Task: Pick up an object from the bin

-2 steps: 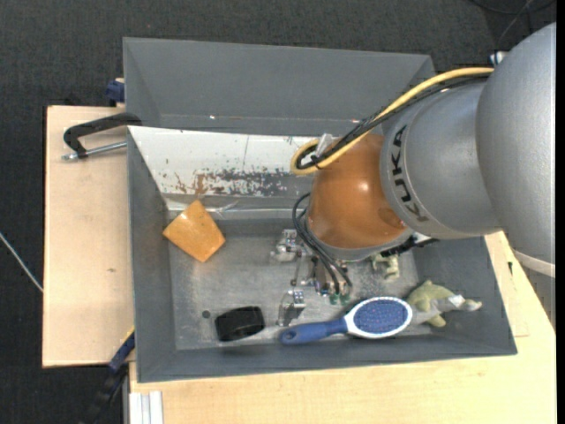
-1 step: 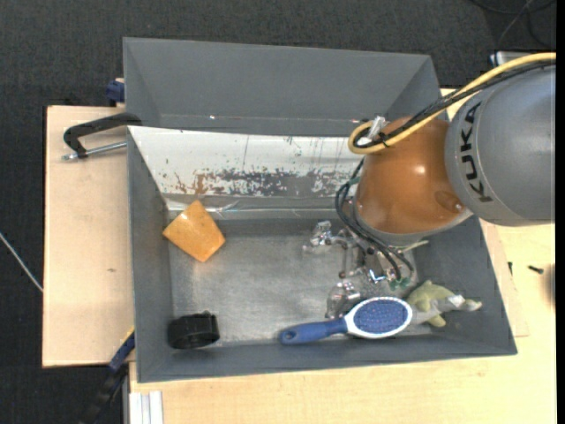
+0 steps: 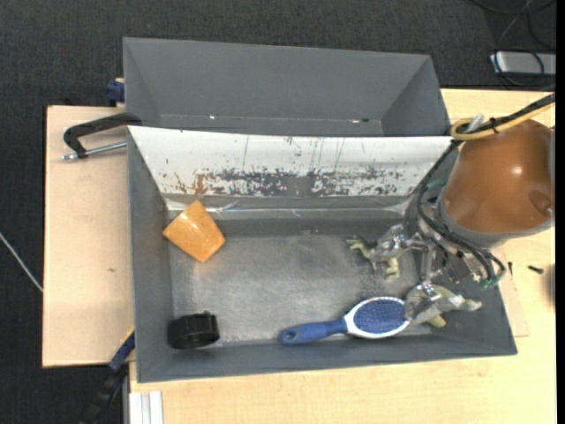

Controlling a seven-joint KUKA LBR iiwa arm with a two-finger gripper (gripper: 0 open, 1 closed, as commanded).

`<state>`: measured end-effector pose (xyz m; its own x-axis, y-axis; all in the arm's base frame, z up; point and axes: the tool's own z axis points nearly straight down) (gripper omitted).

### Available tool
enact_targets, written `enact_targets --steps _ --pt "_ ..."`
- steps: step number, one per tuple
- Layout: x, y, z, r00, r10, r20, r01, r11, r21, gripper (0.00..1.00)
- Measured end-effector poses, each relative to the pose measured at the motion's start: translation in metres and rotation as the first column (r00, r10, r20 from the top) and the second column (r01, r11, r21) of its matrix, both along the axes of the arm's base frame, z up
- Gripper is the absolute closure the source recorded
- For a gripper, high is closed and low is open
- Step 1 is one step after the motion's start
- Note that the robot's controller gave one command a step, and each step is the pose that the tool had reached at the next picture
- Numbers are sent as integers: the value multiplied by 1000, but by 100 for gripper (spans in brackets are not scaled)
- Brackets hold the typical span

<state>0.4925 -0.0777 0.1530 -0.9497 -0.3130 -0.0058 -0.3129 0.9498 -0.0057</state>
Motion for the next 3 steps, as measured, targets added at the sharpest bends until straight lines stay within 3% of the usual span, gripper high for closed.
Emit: enact_targets --steps 1,2,3 --pt "2 23 -72 972 236 -10 -236 972 -1 0" --pt "-3 22 -73 971 235 -31 -235 972 2 100" --pt "6 23 63 966 257 5 -257 966 0 100"
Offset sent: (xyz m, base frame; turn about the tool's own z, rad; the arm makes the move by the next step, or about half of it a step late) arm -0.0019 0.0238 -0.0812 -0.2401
